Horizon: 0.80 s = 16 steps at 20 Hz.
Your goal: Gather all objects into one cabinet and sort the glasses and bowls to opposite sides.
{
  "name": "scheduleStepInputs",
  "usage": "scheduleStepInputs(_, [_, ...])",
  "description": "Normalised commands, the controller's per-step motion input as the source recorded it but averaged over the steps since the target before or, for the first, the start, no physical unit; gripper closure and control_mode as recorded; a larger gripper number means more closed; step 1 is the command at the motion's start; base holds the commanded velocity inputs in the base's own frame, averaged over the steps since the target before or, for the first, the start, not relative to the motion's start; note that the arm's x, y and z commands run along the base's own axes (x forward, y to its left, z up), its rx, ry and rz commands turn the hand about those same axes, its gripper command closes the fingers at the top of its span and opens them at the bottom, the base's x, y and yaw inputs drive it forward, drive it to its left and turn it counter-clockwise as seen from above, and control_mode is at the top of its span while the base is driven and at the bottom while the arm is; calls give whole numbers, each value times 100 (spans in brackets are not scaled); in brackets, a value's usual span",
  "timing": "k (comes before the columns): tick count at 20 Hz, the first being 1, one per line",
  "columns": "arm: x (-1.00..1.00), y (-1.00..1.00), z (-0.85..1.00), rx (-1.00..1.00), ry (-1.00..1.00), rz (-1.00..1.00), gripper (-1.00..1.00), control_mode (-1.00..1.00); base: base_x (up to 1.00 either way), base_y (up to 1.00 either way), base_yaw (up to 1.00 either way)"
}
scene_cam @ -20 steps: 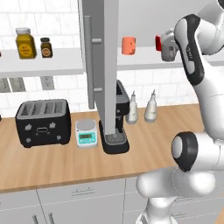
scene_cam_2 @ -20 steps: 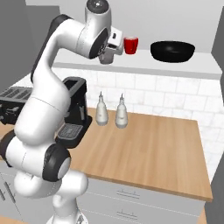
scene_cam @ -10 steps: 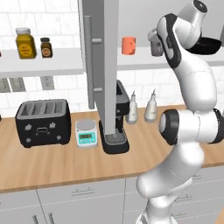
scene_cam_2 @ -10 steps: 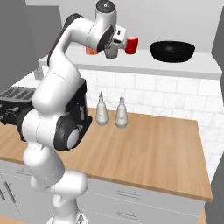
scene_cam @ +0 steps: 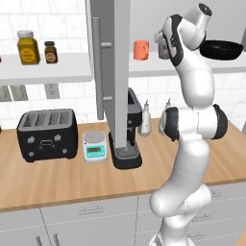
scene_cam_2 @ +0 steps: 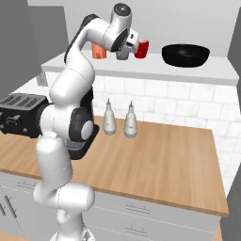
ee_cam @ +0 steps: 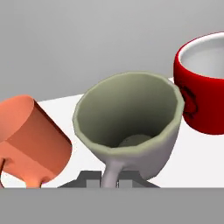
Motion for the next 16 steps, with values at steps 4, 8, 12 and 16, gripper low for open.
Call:
scheduleStepInputs(4, [30,0,0,5,4,2,100,-100,0,0,0])
scheduleStepInputs(8, [0,18,-19,8,2,0,-100,-100,0,0,0])
scheduleStepInputs(12, [4,25,-19,10,5,0,-100,-100,0,0,0])
scheduleStepInputs(16, [-8,0,3,0,0,0,-100,-100,0,0,0])
